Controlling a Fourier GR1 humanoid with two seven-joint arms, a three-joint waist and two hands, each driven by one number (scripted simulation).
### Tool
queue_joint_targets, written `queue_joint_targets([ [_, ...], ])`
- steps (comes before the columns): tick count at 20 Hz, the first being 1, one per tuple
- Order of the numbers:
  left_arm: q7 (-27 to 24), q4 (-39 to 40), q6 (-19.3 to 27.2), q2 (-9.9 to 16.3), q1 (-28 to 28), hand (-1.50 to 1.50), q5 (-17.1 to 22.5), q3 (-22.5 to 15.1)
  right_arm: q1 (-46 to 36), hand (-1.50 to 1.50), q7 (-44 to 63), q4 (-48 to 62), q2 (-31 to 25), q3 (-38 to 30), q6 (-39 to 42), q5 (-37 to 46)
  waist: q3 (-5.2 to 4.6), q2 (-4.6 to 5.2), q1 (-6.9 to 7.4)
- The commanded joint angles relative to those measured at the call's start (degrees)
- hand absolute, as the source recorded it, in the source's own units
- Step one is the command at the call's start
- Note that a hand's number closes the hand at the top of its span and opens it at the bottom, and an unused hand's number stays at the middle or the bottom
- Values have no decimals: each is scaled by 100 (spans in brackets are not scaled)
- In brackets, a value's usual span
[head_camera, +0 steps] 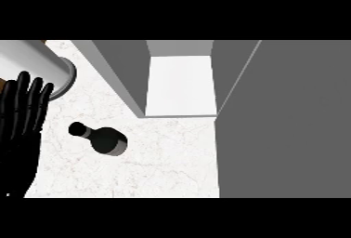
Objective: Pick up the wine, place it into the cabinet and close the cabinet
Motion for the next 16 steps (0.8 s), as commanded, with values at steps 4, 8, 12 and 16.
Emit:
queue_joint_targets([
  [4, 194, 276, 1679, -718, 93, -150, -1738, -732, 554, -150, -26, -417, -153, 94, 436, -313, -59, -367, -36],
  [8, 493, 676, 3187, -732, 106, -150, -650, -1488, 736, -150, 227, -334, -292, 759, 1082, -640, -78, -344, -87],
  [12, 455, 1203, 4822, -738, -460, -150, -1078, -2671, 1005, -150, 855, -1194, -512, 755, 1130, -874, -71, -358, -116],
  [16, 1322, 1423, 5766, -740, -1479, -150, -1483, -3174, 882, -150, 1434, -1681, -579, 619, 998, -1073, -68, -354, -15],
])
